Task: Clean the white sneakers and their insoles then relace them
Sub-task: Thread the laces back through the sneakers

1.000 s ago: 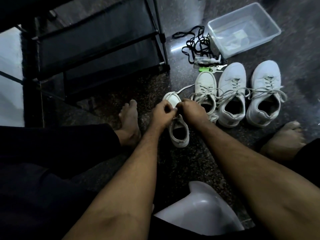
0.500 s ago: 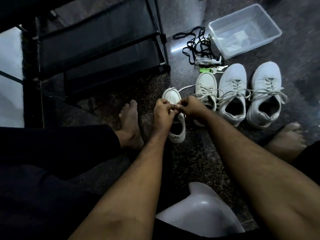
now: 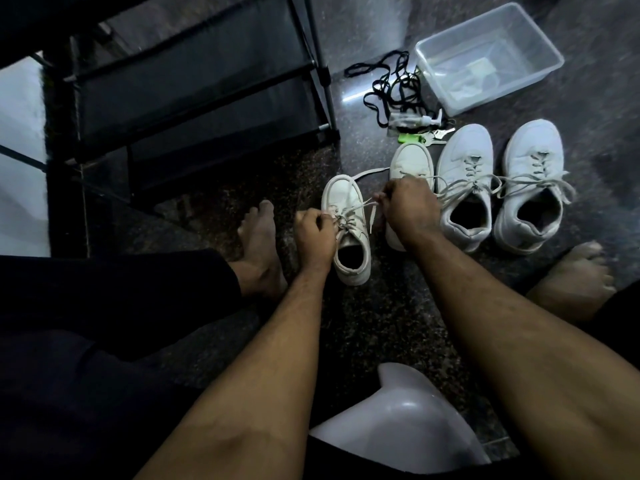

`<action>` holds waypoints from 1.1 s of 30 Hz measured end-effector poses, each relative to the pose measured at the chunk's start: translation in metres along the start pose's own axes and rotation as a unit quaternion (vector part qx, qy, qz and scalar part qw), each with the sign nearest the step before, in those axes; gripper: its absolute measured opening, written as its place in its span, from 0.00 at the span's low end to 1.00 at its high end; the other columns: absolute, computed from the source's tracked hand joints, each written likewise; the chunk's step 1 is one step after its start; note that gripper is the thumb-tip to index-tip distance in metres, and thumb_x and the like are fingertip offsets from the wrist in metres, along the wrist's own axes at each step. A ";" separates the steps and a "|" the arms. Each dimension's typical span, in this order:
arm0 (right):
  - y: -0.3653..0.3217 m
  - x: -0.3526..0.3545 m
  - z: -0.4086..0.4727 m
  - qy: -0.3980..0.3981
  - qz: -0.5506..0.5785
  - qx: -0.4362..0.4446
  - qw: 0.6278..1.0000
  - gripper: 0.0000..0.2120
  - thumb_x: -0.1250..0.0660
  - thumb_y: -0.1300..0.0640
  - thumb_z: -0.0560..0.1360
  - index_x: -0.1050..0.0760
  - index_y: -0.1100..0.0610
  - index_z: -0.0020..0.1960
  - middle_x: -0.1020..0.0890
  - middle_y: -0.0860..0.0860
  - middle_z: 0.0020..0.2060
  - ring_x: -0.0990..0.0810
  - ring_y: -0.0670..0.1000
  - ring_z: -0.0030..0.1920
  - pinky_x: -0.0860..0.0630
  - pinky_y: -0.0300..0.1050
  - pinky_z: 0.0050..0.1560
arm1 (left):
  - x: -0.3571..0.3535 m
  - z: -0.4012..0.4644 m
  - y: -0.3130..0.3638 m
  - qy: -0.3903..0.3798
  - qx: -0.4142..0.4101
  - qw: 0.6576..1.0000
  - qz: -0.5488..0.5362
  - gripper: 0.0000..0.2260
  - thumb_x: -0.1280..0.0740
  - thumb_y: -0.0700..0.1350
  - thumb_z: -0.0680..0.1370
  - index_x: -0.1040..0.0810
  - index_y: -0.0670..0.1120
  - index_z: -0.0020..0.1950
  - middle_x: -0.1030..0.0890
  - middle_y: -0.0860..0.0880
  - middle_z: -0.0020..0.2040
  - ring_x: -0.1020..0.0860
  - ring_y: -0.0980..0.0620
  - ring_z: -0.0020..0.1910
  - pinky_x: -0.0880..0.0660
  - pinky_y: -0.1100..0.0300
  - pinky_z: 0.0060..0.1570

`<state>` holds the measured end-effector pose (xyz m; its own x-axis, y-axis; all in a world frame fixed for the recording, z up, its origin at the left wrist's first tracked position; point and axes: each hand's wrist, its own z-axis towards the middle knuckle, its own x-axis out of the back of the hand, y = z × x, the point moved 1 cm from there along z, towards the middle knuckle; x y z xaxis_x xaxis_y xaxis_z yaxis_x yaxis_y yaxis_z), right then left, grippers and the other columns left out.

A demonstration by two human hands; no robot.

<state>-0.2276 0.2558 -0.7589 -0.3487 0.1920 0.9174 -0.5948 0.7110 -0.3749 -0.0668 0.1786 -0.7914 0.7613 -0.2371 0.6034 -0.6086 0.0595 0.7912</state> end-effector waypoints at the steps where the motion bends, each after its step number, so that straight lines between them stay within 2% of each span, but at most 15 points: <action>1: 0.001 0.002 0.002 -0.001 0.038 -0.049 0.998 0.14 0.33 0.43 0.77 0.17 0.53 0.51 0.17 0.57 0.46 0.19 0.60 0.51 0.28 0.47 0.44 | 0.001 -0.001 -0.002 0.000 0.023 1.000 -0.001 0.06 0.33 0.38 0.77 0.20 0.36 0.43 0.22 0.37 0.49 0.23 0.41 0.48 0.32 0.56 0.52; 3: 0.007 0.000 0.007 0.008 0.157 -0.141 0.977 0.17 0.35 0.41 0.77 0.17 0.55 0.48 0.15 0.55 0.42 0.17 0.59 0.46 0.25 0.45 0.43 | 0.001 -0.002 -0.005 0.003 0.048 0.999 -0.007 0.07 0.33 0.39 0.77 0.20 0.37 0.43 0.20 0.38 0.48 0.23 0.42 0.48 0.32 0.55 0.51; 5: 0.009 -0.006 0.010 0.000 0.345 -0.191 0.919 0.18 0.36 0.43 0.76 0.19 0.57 0.42 0.14 0.53 0.37 0.16 0.56 0.40 0.20 0.49 0.42 | 0.001 -0.003 -0.004 0.002 0.051 0.998 -0.020 0.06 0.33 0.39 0.77 0.20 0.37 0.42 0.19 0.40 0.45 0.23 0.42 0.46 0.30 0.53 0.50; 6: 0.006 -0.008 0.012 -0.003 0.451 -0.204 0.869 0.15 0.35 0.46 0.78 0.20 0.57 0.42 0.14 0.52 0.38 0.17 0.53 0.37 0.19 0.48 0.40 | 0.001 -0.002 -0.004 -0.003 0.055 0.998 -0.025 0.06 0.33 0.39 0.76 0.20 0.38 0.41 0.19 0.40 0.44 0.23 0.43 0.44 0.30 0.54 0.48; 8: 0.000 -0.003 0.015 -0.005 0.651 -0.238 0.721 0.06 0.37 0.59 0.81 0.25 0.55 0.46 0.15 0.53 0.40 0.18 0.48 0.34 0.22 0.40 0.33 | 0.001 -0.002 0.000 -0.011 0.064 0.997 -0.036 0.06 0.33 0.39 0.75 0.21 0.38 0.40 0.19 0.41 0.41 0.24 0.46 0.41 0.30 0.55 0.44; 10: -0.002 0.006 0.018 0.008 0.759 -0.282 0.587 0.09 0.41 0.65 0.82 0.29 0.54 0.47 0.18 0.52 0.38 0.20 0.47 0.32 0.24 0.39 0.32 | 0.003 -0.001 0.003 -0.008 0.071 0.996 -0.055 0.07 0.32 0.39 0.74 0.22 0.38 0.38 0.20 0.41 0.38 0.26 0.49 0.37 0.31 0.56 0.41; 11: -0.001 0.011 0.020 0.013 0.776 -0.300 0.555 0.10 0.42 0.66 0.82 0.30 0.53 0.46 0.20 0.51 0.36 0.23 0.46 0.28 0.26 0.38 0.29 | 0.004 -0.001 0.003 -0.004 0.076 0.995 -0.068 0.07 0.32 0.40 0.74 0.22 0.39 0.38 0.20 0.43 0.36 0.27 0.52 0.35 0.31 0.58 0.39; 12: 0.002 0.012 0.023 0.021 0.772 -0.315 0.552 0.11 0.43 0.65 0.82 0.30 0.52 0.45 0.23 0.50 0.34 0.29 0.45 0.25 0.31 0.35 0.25 | 0.005 -0.001 0.002 -0.002 0.084 0.993 -0.077 0.07 0.32 0.40 0.74 0.23 0.40 0.37 0.22 0.45 0.33 0.28 0.56 0.32 0.32 0.59 0.37; 15: 0.004 0.016 0.025 0.035 0.674 -0.329 0.660 0.08 0.45 0.61 0.82 0.30 0.53 0.47 0.23 0.49 0.32 0.38 0.45 0.22 0.43 0.31 0.22 | 0.005 -0.004 0.001 -0.009 0.125 0.986 -0.108 0.07 0.31 0.39 0.75 0.23 0.43 0.37 0.26 0.52 0.28 0.31 0.62 0.23 0.34 0.62 0.33; 17: 0.002 0.014 0.021 0.005 0.601 -0.297 0.742 0.09 0.43 0.61 0.81 0.28 0.54 0.45 0.18 0.49 0.33 0.40 0.46 0.19 0.44 0.31 0.22 | 0.003 -0.005 -0.001 -0.018 0.168 0.968 -0.185 0.09 0.30 0.39 0.75 0.24 0.44 0.36 0.26 0.51 0.28 0.32 0.61 0.25 0.33 0.61 0.31; 19: -0.002 0.008 0.016 -0.037 0.560 -0.258 0.786 0.08 0.41 0.62 0.80 0.26 0.55 0.45 0.16 0.50 0.37 0.39 0.46 0.19 0.43 0.30 0.21 | 0.003 -0.006 -0.001 -0.028 0.231 0.928 -0.289 0.10 0.28 0.38 0.75 0.25 0.45 0.35 0.23 0.48 0.30 0.29 0.56 0.27 0.30 0.62 0.30; 22: -0.006 -0.006 0.012 -0.073 0.527 -0.188 0.826 0.09 0.42 0.62 0.82 0.28 0.56 0.61 0.15 0.50 0.45 0.33 0.45 0.21 0.38 0.33 0.20 | 0.005 -0.005 -0.002 -0.042 0.273 0.889 -0.365 0.11 0.26 0.39 0.74 0.26 0.47 0.35 0.20 0.48 0.30 0.26 0.52 0.29 0.30 0.60 0.31; 24: -0.007 -0.015 0.013 -0.084 0.482 -0.135 0.862 0.11 0.42 0.61 0.83 0.28 0.58 0.64 0.14 0.50 0.48 0.29 0.38 0.22 0.32 0.36 0.24 | 0.007 -0.004 -0.001 -0.050 0.281 0.877 -0.386 0.12 0.26 0.38 0.74 0.26 0.47 0.35 0.19 0.49 0.30 0.26 0.52 0.30 0.30 0.59 0.32; 27: -0.009 -0.015 0.013 -0.078 0.407 -0.075 0.907 0.09 0.39 0.59 0.81 0.21 0.57 0.57 0.14 0.48 0.44 0.26 0.33 0.26 0.32 0.36 0.33 | 0.007 -0.007 -0.006 -0.074 0.280 0.882 -0.371 0.11 0.27 0.37 0.73 0.25 0.47 0.36 0.20 0.48 0.31 0.26 0.52 0.30 0.30 0.58 0.33; 33: -0.015 -0.018 0.008 -0.123 0.357 -0.013 0.926 0.07 0.36 0.54 0.80 0.20 0.54 0.51 0.14 0.47 0.36 0.26 0.37 0.26 0.31 0.40 0.34 | 0.004 -0.018 -0.011 -0.099 0.257 0.917 -0.289 0.08 0.33 0.36 0.76 0.25 0.47 0.39 0.23 0.53 0.28 0.29 0.58 0.26 0.32 0.61 0.30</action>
<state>-0.2179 0.2361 -0.7706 -0.8021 0.4625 0.3779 -0.1324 0.4793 -0.8676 -0.0534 0.1946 -0.7960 0.9652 -0.2600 0.0280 -0.1805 -0.5848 0.7909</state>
